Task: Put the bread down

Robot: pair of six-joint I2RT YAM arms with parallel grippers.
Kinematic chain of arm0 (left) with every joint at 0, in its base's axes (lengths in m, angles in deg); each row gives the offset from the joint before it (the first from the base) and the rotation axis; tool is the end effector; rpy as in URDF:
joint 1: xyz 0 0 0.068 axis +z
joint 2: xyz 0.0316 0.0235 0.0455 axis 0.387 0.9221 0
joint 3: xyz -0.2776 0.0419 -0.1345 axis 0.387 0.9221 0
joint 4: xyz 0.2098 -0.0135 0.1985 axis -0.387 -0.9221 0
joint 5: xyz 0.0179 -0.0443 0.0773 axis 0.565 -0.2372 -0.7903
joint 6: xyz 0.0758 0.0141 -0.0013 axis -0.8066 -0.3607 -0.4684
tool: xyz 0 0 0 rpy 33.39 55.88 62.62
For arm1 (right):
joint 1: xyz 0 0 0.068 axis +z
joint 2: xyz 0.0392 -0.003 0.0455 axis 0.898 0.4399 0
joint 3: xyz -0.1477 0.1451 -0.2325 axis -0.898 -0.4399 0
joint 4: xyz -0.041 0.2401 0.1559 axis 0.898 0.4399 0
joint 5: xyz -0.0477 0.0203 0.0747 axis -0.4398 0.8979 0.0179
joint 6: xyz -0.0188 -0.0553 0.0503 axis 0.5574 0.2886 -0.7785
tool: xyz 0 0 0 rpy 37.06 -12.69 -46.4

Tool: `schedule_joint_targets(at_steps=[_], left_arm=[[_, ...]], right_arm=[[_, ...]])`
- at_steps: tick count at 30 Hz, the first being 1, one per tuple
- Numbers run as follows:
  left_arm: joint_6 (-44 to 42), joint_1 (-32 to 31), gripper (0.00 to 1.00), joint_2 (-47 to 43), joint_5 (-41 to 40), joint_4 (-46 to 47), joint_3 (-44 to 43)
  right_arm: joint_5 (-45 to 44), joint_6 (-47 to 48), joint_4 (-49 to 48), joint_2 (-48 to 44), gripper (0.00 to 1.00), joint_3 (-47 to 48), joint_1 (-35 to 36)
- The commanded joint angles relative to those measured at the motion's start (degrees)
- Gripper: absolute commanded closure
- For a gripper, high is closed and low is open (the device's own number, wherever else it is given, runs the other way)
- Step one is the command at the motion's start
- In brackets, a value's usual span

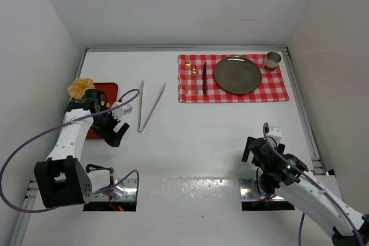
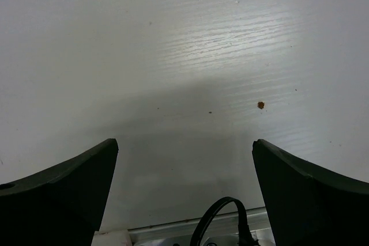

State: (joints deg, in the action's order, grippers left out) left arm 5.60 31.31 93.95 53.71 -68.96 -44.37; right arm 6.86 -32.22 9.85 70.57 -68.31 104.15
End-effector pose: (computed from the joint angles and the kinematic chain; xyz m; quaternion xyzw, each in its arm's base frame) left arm 0.2067 0.0154 0.2358 0.2891 0.9466 -0.0729 0.1223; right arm 0.0833 0.0248 0.1446 0.1853 0.9121 0.0038 0.3656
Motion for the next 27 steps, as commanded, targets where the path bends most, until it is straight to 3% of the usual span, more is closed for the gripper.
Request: schedule_joint_targets(at_steps=[1, 5, 7, 9, 10, 12, 13, 15, 20, 27], left_arm=[[5.1, -0.6, 0.0, -2.3, -3.4, 3.6, -1.4], [16.1, 2.5, 0.0, -4.3, -5.2, 8.0, -13.2], [18.6, 5.2, 0.0, -4.3, 4.1, 6.3, -23.8], [16.4, 5.8, 0.0, -3.7, 14.7, 4.1, -27.4], [16.4, 2.7, 0.0, -3.7, 21.4, 4.6, -26.9], [25.5, -7.5, 0.0, -0.2, 13.0, 8.2, -26.9], [27.8, -18.1, 0.0, 5.4, -6.4, 8.2, -26.9], [28.7, -23.9, 0.0, 10.7, -18.4, 8.2, -24.4], [31.6, -23.1, 0.0, 15.5, -10.5, 17.0, -16.5], [39.6, -24.7, 0.0, 24.1, -11.7, 24.5, -14.7]], right_arm=[[-1.7, -1.7, 2.7, -1.3, 0.01, 1.1, -0.2], [-2.2, -1.0, 3.8, -1.0, 0.01, 2.0, -0.1], [-2.4, -0.7, 3.6, -0.7, 0.01, 2.3, -0.1], [-2.5, -0.6, 3.3, -0.5, 0.01, 2.3, -0.2], [-2.6, -0.4, 2.2, -0.4, 0.01, 2.3, -0.1], [-2.3, -0.1, 1.9, -0.2, 0.01, 2.5, -0.3], [-2.2, 0.1, 1.1, 0.1, 0.01, 2.7, -0.2], [-2.0, 0.4, 1.2, 0.7, 0.01, 3.2, -0.3], [-1.3, 0.8, 1.4, 2.1, 0.01, 4.0, 0.0], [-0.9, 0.6, 1.5, 2.9, 0.01, 4.2, -0.2]])
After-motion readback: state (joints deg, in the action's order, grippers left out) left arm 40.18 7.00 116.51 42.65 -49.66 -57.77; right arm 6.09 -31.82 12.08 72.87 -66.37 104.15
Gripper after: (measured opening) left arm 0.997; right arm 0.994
